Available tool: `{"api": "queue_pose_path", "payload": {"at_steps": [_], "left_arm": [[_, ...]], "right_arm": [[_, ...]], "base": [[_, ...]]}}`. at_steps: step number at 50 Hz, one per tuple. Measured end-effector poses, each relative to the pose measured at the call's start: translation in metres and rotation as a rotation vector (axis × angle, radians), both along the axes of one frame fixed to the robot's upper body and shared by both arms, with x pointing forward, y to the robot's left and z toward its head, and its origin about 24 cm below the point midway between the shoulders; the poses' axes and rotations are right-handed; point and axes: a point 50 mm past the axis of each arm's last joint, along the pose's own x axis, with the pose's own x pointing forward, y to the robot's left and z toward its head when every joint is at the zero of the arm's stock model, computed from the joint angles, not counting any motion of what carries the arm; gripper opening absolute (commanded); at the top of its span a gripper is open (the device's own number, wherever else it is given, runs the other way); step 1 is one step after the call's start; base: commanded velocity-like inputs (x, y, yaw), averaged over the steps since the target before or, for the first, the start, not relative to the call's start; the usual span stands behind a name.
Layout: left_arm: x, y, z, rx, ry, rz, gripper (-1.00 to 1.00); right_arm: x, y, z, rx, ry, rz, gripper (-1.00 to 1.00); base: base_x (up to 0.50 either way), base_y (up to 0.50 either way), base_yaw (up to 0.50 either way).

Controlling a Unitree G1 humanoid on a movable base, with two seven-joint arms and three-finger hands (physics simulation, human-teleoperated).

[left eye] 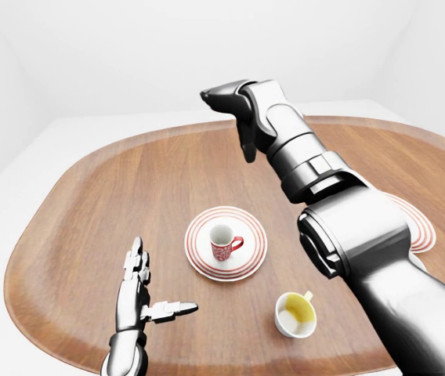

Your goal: Put the red mug on the left plate.

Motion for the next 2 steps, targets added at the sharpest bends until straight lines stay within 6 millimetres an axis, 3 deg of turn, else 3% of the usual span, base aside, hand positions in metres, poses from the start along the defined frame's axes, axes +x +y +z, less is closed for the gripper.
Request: {"api": "queue_pose_path", "payload": {"at_steps": [2], "left_arm": [[-0.0001, -0.0001, 0.0000, 0.000, 0.000, 0.000, 1.00]], "right_arm": [[0.0017, -0.0091, 0.0049, 0.021, 0.006, -0.014, 1.00]], "base": [[0.00, 0.00, 0.00]]}}
